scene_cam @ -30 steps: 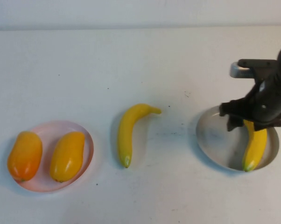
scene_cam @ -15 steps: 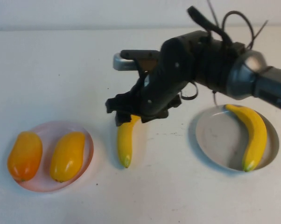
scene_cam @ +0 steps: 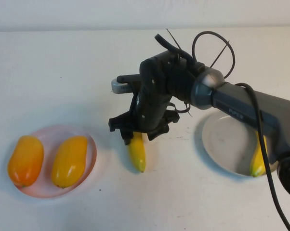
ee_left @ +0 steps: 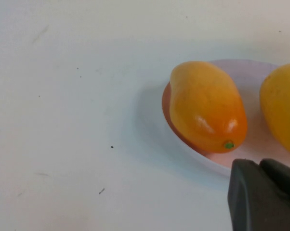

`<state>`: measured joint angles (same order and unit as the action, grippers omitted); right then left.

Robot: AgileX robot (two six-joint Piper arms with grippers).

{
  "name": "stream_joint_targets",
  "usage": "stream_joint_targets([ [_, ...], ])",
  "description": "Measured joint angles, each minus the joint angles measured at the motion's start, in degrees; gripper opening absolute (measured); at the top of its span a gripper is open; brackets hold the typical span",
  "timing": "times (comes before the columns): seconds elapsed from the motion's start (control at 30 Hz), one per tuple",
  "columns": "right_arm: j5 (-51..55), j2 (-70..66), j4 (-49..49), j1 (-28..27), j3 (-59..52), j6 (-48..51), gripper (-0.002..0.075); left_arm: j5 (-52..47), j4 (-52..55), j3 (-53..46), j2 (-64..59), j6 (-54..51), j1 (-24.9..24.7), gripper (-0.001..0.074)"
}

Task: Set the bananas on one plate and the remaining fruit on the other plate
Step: Put another type of fruit in the right plate

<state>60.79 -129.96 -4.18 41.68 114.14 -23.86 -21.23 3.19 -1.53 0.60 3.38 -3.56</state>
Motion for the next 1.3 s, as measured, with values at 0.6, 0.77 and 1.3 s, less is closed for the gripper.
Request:
stream_joint_targets([
  [0.6, 2.9, 2.0, -0.8, -1.4, -2.4, 1.5, 0.0307, 0.0, 0.0, 0.0, 0.0, 0.0, 0.0, 0.0002],
  [0.77, 0.7, 12.1, -0.2, -4.0, -13.0, 1.5, 0.0307, 0.0, 0.0, 0.0, 0.0, 0.0, 0.0, 0.0002],
  [1.3, -7.4, 25.1, 0.8, -18.3, -37.1, 1.3, 0.0358, 0.0, 0.0, 0.0, 0.0, 0.0, 0.0, 0.0002],
])
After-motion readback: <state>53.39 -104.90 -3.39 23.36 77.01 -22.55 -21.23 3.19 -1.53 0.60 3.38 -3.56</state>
